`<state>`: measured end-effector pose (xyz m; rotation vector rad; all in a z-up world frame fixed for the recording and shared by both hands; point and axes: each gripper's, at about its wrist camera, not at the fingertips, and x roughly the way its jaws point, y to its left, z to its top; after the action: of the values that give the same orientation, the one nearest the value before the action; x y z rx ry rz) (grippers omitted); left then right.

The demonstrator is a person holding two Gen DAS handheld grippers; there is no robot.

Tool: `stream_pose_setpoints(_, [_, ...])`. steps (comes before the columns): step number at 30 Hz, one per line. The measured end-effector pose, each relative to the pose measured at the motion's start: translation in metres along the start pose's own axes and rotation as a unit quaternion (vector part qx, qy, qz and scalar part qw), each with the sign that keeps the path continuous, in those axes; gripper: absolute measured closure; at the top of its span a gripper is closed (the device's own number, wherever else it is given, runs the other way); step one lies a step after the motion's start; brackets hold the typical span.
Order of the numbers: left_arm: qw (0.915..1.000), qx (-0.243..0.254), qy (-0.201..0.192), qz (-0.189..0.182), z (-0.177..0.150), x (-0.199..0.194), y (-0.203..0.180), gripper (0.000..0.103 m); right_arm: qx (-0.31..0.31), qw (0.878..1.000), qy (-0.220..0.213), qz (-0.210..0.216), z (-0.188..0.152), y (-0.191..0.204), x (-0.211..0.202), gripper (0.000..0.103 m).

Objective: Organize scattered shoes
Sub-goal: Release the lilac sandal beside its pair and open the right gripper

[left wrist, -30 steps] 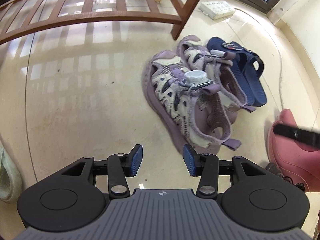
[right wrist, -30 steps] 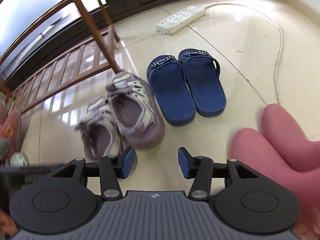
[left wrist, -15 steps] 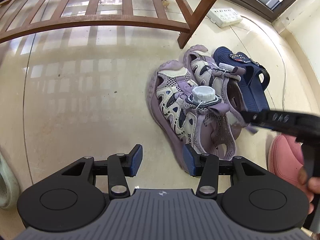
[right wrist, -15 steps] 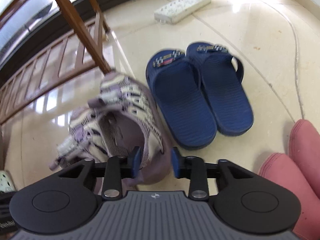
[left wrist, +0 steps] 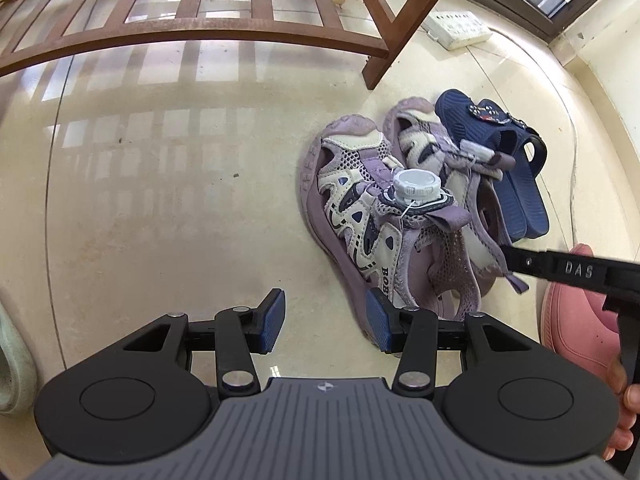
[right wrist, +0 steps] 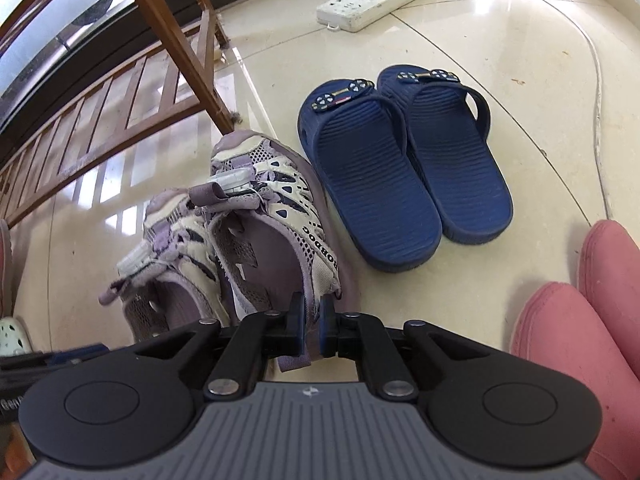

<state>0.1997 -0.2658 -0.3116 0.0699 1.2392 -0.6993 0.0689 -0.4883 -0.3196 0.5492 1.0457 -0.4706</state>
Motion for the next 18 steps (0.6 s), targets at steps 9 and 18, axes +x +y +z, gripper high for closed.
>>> stream_pose_setpoints(9, [0.9999, 0.008, -0.013, 0.007, -0.003, -0.017, 0.006, 0.055, -0.028, 0.999, -0.017, -0.017, -0.013, 0.012, -0.022, 0.082])
stream_pose_setpoints(18, [0.9985, 0.028, -0.038, 0.028, -0.008, -0.046, 0.026, 0.050, -0.082, 0.994, -0.057, -0.039, -0.025, 0.038, -0.058, 0.059])
